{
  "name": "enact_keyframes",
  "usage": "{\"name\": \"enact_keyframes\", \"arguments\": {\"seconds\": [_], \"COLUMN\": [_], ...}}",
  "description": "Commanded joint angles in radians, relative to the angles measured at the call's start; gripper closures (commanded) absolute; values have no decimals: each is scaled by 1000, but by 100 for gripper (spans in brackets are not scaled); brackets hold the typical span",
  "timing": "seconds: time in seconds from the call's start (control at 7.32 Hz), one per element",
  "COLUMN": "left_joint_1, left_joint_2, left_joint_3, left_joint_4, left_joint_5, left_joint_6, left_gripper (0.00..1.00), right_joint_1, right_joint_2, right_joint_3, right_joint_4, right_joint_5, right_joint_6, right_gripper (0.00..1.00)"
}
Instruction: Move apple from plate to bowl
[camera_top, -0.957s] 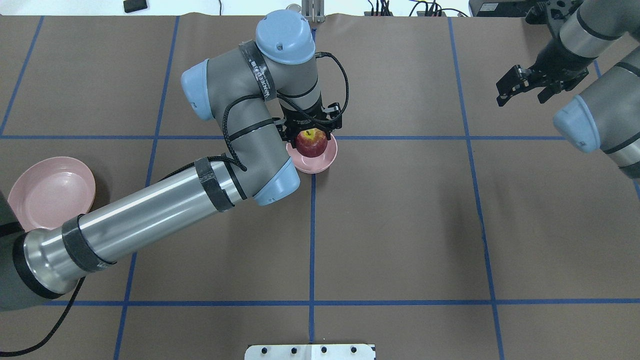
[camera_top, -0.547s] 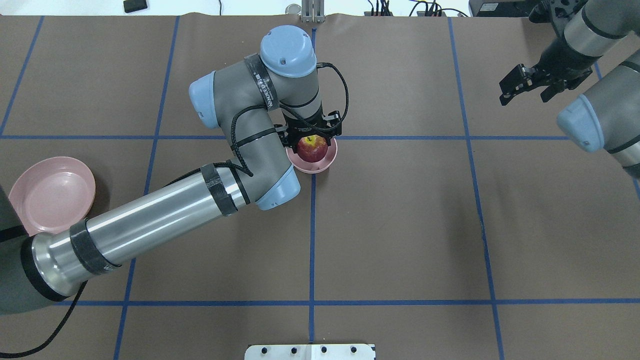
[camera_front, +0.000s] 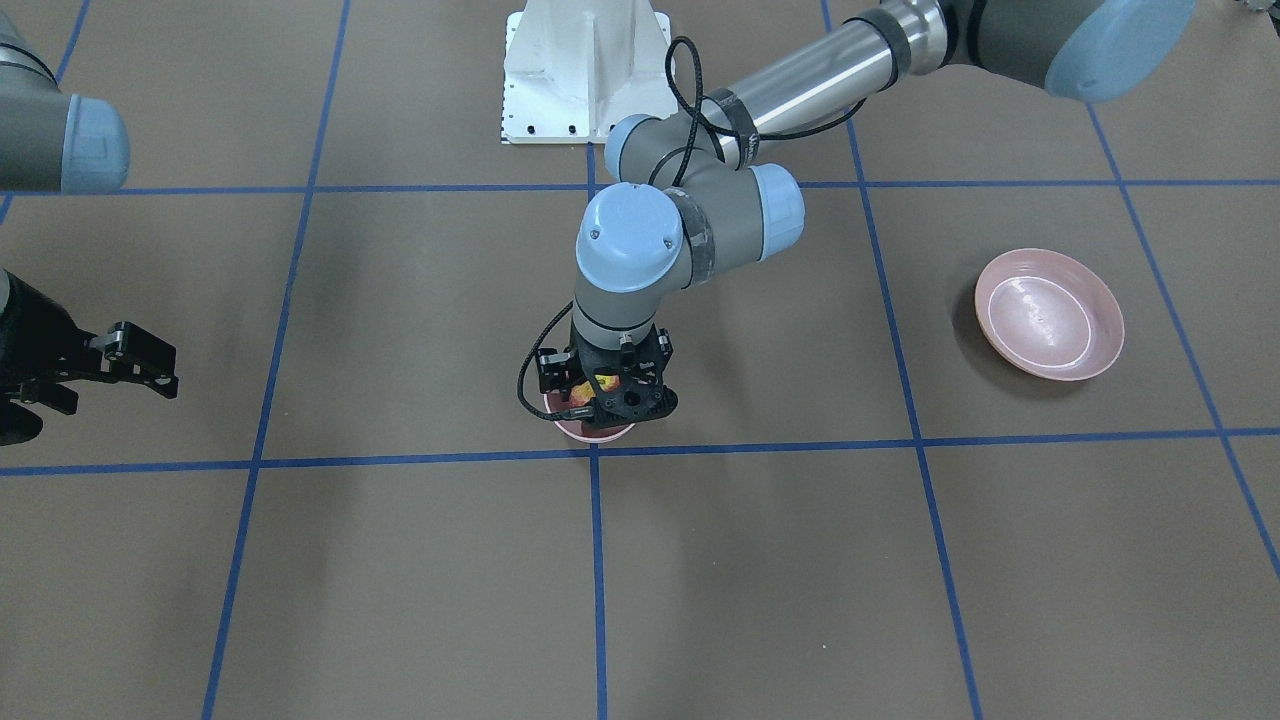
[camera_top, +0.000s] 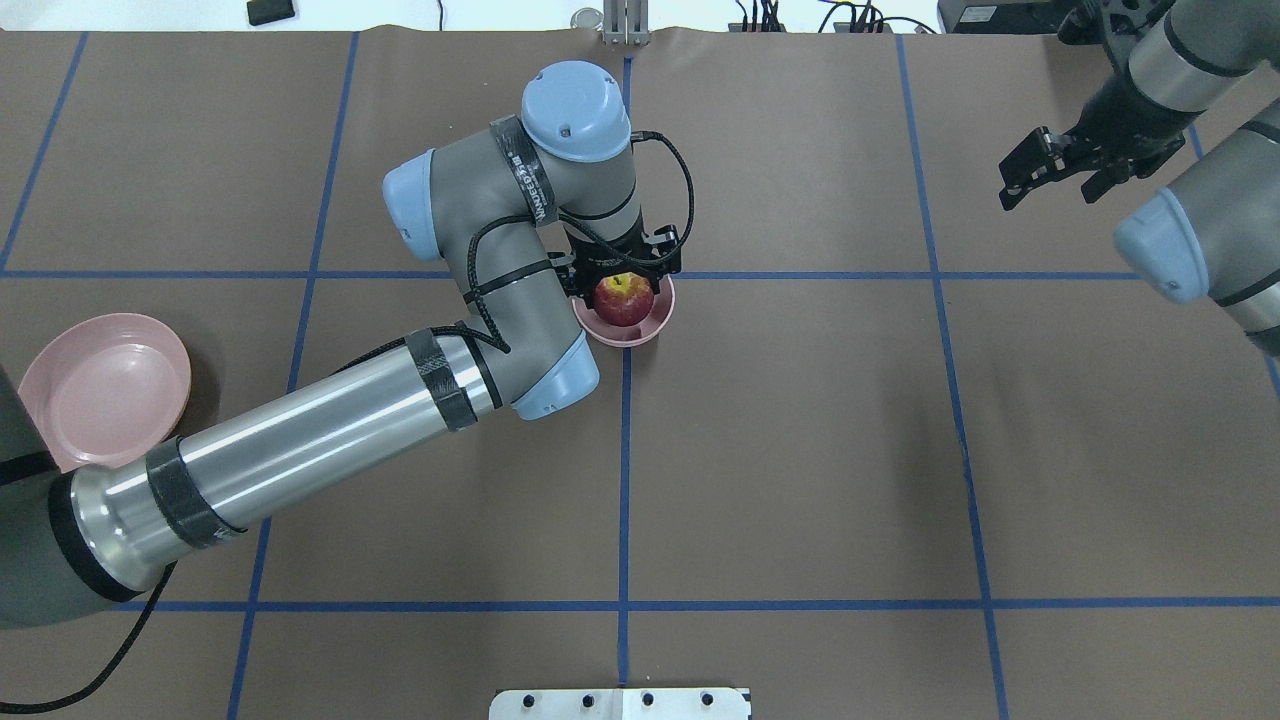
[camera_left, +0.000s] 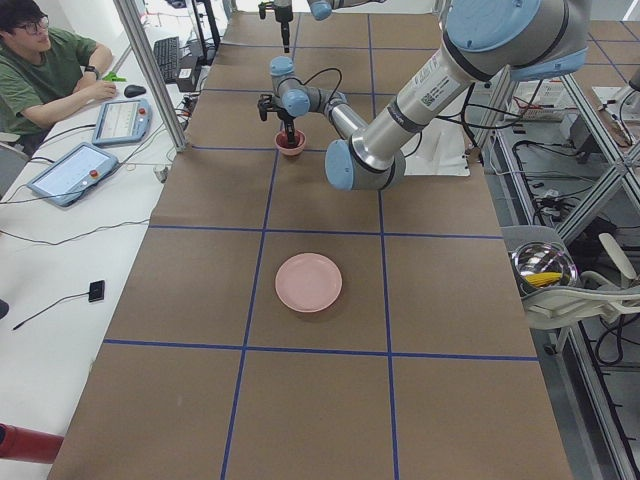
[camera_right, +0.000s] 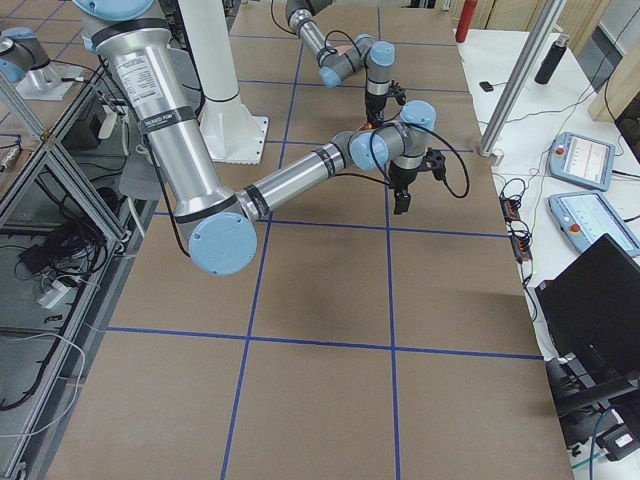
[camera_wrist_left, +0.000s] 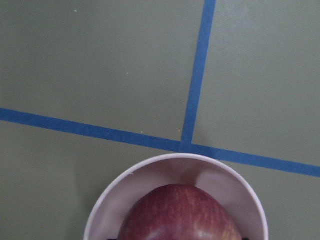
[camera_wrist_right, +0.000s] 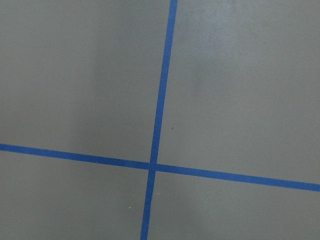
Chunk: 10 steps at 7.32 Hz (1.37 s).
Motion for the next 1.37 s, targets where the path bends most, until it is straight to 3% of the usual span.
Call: {"name": "enact_keyframes", "arguments": {"seconds": [0.0, 0.27, 0.55, 0.82, 1.23], "left_joint_1": [-1, -6, -90, -229, -505], "left_joint_2": [7, 75, 104, 258, 527], "left_joint_3": [-39, -152, -253, -451, -528], "left_joint_4": [6, 47, 191, 344, 328], "left_joint_5": [-1, 1, -10, -13, -128], "left_joint_6": [-6, -1, 99, 420, 862], "left_gripper": [1, 1, 1, 1, 1], "right_joint_1": [10, 41, 94, 151, 260], "right_joint_2": [9, 2, -27, -94, -205], "right_joint_3": [0, -5, -15, -15, -35], "right_joint_4": [-10, -12, -24, -32, -29], "right_joint_5": [-2, -6, -3, -9, 4], "right_joint_6": [0, -60, -148, -296, -484], "right_gripper": [0, 0, 0, 0, 0]}}
